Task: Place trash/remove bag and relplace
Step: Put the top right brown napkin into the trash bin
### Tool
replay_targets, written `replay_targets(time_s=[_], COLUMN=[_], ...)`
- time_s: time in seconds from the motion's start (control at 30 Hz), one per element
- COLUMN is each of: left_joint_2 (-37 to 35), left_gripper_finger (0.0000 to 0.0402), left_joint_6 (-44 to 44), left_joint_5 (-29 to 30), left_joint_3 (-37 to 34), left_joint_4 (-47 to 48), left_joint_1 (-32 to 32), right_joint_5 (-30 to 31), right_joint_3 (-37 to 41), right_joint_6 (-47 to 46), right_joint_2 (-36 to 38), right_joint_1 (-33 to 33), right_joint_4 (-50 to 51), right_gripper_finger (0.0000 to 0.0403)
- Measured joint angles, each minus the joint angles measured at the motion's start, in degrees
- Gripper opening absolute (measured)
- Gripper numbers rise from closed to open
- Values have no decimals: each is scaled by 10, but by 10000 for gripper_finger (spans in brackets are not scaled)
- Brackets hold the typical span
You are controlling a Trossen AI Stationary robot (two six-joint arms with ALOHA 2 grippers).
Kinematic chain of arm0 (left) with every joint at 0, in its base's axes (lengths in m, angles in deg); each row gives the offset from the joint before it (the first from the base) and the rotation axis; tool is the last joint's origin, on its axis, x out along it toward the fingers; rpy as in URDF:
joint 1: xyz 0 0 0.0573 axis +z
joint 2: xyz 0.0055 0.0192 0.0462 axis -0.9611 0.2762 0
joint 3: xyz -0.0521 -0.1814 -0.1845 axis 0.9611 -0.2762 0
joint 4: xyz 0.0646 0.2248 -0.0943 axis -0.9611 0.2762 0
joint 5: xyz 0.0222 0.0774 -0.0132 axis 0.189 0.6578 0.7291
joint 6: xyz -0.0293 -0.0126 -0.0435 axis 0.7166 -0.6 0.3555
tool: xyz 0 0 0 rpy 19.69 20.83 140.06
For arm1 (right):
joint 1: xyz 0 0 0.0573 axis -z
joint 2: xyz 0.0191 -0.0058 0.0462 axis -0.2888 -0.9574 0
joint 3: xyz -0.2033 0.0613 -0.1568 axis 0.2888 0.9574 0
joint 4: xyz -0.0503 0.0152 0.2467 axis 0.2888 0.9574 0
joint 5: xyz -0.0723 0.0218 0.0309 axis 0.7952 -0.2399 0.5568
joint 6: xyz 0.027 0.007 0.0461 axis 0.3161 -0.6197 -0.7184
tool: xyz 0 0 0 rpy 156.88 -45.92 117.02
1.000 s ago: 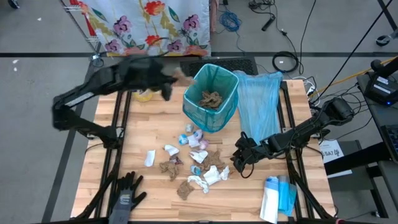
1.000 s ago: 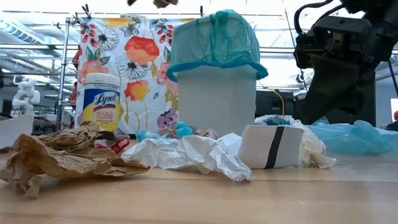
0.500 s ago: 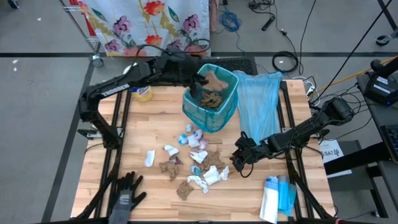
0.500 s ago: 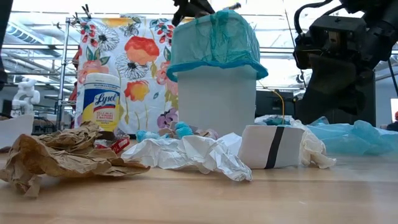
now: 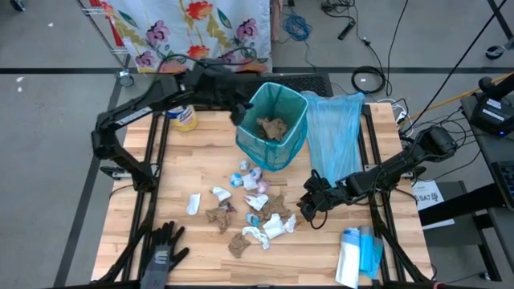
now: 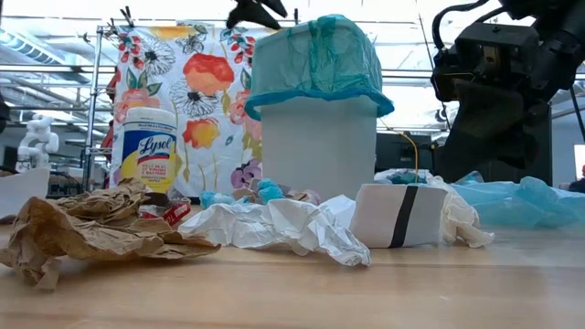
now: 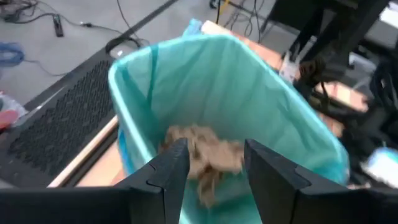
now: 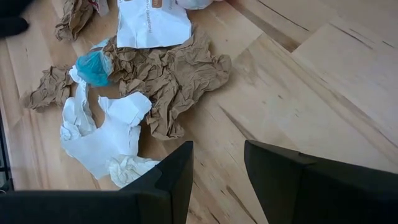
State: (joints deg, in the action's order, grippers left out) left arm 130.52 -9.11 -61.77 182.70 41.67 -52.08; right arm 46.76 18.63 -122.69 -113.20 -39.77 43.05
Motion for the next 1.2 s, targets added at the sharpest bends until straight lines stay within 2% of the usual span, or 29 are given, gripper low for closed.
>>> replay_targets(time_s=[0.1,0.23,0.4,0.63,0.83,0.97,1.1,1.2], left_joint_2=[-29,-79,-147,-241,-296,-314,-317,-317], left_gripper_finger=[157,157,157,157,157,157,157,157], left_joint_6=[0,13,59,147,233,280,330,356], left_joint_5=[23,82,126,147,148,129,110,108], left_joint_3=[0,-11,-75,-242,-426,-534,-610,-640], left_joint_4=[45,106,130,102,5,-57,-112,-131], left_joint_1=[-18,-45,-80,-129,-162,-174,-183,-191], right_joint_5=[0,0,0,0,0,-1,-2,-2], right_joint_3=[0,0,0,0,0,0,0,0], right_joint_6=[0,0,2,4,4,4,3,7], right_joint_2=[0,0,0,0,0,0,0,0], right_joint_1=[0,0,0,0,0,0,0,0], right_joint_4=[0,0,0,-1,-5,-5,-5,-5], right_gripper_finger=[134,134,134,134,134,134,134,134])
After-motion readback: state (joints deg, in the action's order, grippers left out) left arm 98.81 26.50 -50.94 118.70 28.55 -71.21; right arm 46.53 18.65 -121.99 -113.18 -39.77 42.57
